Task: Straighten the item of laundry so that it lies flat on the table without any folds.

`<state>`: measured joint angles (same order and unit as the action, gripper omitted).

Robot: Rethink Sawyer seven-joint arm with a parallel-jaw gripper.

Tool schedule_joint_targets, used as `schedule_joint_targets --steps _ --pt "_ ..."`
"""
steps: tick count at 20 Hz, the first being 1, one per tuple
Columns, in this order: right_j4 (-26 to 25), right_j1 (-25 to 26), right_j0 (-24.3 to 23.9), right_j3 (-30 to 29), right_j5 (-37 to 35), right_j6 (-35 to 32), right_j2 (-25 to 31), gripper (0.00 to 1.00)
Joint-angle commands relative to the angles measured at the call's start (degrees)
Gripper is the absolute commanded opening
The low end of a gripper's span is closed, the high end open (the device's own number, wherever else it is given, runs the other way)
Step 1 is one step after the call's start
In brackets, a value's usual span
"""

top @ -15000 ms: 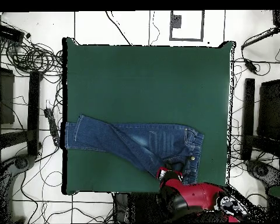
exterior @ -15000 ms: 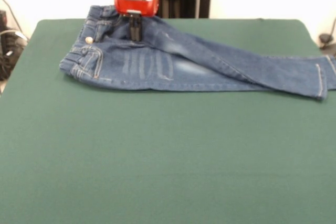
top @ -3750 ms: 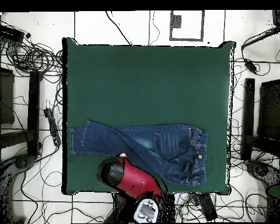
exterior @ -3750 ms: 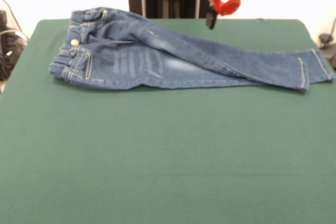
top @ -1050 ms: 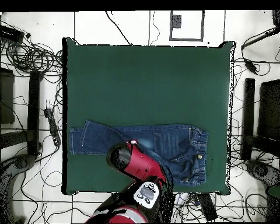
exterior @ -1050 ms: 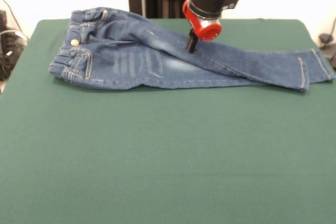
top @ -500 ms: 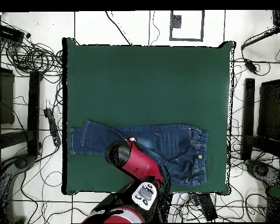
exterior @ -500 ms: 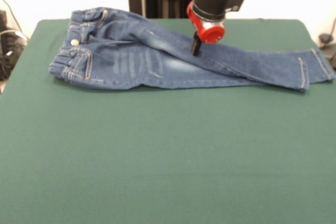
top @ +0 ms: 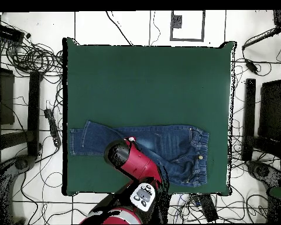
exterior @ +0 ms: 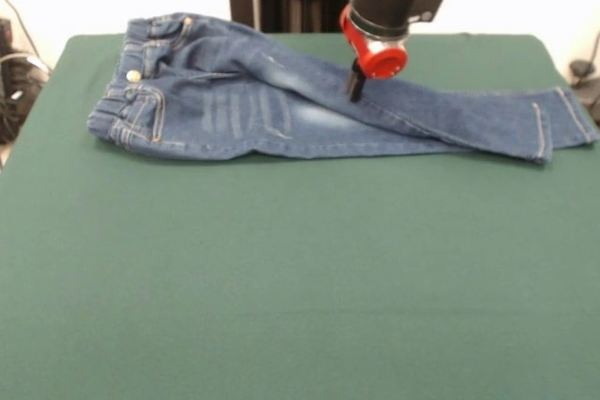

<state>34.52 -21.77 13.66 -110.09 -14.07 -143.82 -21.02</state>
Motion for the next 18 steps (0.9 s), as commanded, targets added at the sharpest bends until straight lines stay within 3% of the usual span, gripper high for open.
schedule_joint_targets --steps 1,2,3,8,15,18 --pt "4.6 0.8 1.2 0.4 2.1 -13.9 8.5 0.00" --pt "4.7 0.8 1.2 0.2 2.2 -14.1 8.7 0.00" --pt "4.9 0.6 0.7 -0.3 3.1 -13.9 9.5 1.00" --pt "4.4 0.3 -0.4 -1.4 6.0 -13.3 11.1 1.00" --pt "5.2 1.4 1.9 -0.6 5.5 -14.9 8.3 1.00" --pt "4.7 1.6 -1.4 -2.2 8.4 -14.1 11.8 1.00"
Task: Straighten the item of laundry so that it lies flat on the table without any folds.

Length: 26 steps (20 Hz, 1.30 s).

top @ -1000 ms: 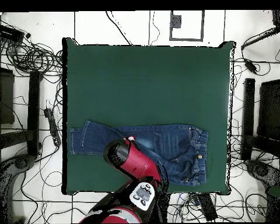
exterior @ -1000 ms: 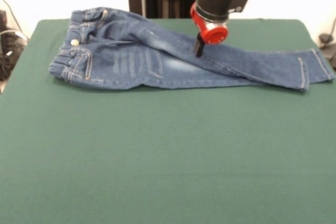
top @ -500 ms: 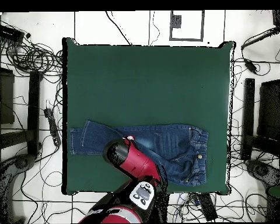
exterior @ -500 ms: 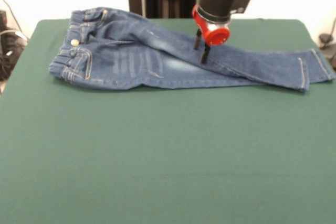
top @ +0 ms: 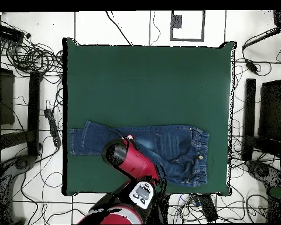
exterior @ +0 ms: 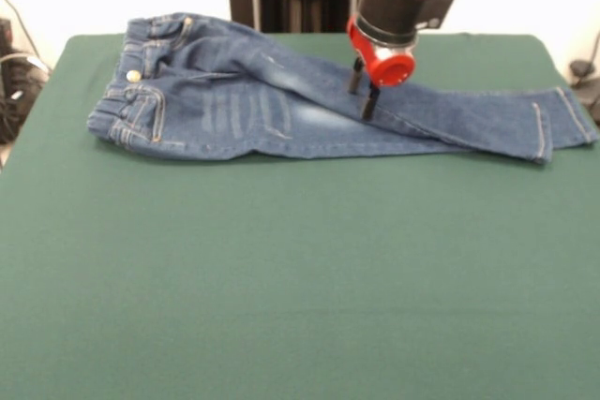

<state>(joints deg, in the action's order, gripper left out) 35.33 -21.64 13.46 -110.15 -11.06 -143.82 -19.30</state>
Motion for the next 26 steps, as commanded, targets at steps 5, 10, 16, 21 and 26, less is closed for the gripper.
schedule_joint_targets --steps 5,10,16,21,26 --pt "2.3 3.8 -5.0 -3.0 10.1 -13.7 14.3 1.00" --pt "5.4 3.9 -4.6 -4.1 10.5 -17.7 17.3 1.00" --pt "8.7 2.4 -5.6 -7.6 12.9 -22.1 22.9 1.00" --pt "8.1 2.1 -8.2 -10.6 15.2 -22.1 26.7 1.00" --pt "9.0 2.1 -6.8 -11.0 14.7 -20.6 25.4 0.00"
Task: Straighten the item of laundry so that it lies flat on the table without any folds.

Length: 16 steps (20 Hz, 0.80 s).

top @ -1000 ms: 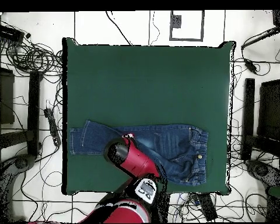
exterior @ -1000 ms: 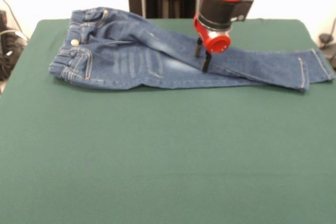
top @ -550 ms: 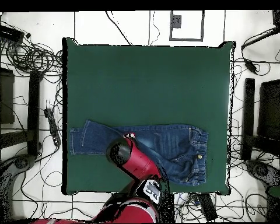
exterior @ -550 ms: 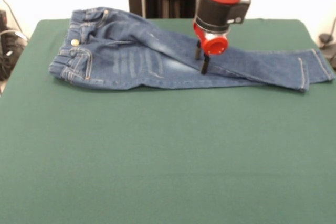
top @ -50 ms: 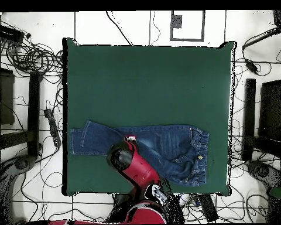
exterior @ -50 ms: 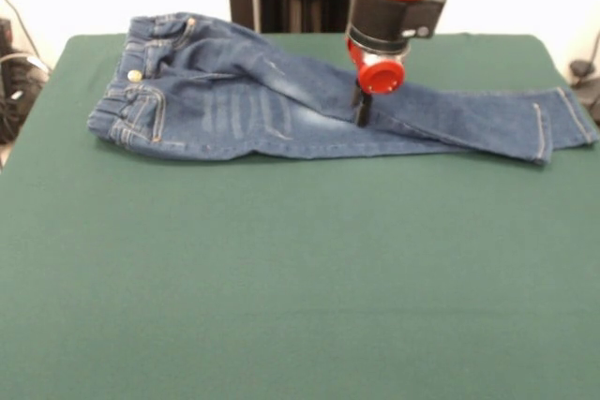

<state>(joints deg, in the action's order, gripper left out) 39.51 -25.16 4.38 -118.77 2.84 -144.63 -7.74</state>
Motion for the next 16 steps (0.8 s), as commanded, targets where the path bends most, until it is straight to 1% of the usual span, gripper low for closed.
schedule_joint_targets --steps 1,8,9,10,12,13,15,16 --pt "4.4 5.6 1.9 -2.6 1.2 -19.3 14.1 0.00" --pt "-1.5 6.0 -1.5 -5.6 6.4 -16.7 15.4 0.00" --pt "-4.6 6.3 -3.2 -6.5 10.6 -18.0 16.6 0.00" --pt "-6.6 6.3 -3.5 -7.0 12.9 -18.1 16.4 0.00" --pt "-11.1 5.6 -4.5 -8.0 15.0 -15.7 16.1 0.00" --pt "-14.3 5.4 -5.0 -8.2 15.9 -13.2 15.7 0.00" --pt "-20.0 5.3 -5.6 -8.9 19.5 -11.6 14.8 0.00" --pt "-23.6 5.8 -6.8 -8.9 21.6 -11.1 15.2 0.00"
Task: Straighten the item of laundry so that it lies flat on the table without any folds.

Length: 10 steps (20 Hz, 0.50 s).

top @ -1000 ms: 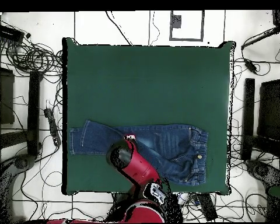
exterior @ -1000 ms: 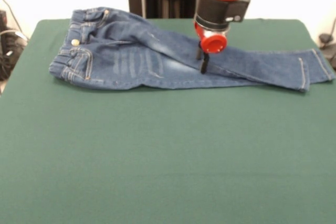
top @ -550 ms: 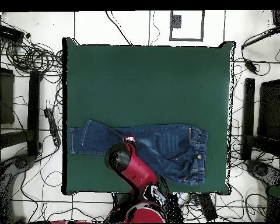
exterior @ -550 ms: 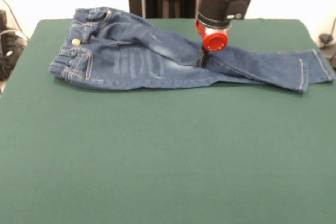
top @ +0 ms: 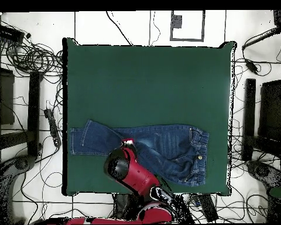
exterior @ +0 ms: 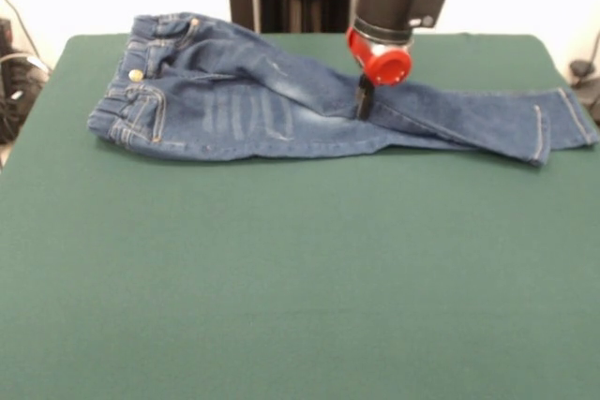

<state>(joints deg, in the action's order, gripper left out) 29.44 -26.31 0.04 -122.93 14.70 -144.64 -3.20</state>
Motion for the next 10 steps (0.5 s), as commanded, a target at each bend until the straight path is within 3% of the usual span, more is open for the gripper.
schedule_joint_targets --steps 1,3,10 --pt "-15.3 7.4 -2.8 -5.0 11.2 -11.6 10.5 0.00" --pt "-19.3 9.2 -4.1 -5.0 14.9 -12.9 10.6 0.00" --pt "-26.0 14.6 -4.5 -4.3 25.1 -15.7 8.6 0.00"
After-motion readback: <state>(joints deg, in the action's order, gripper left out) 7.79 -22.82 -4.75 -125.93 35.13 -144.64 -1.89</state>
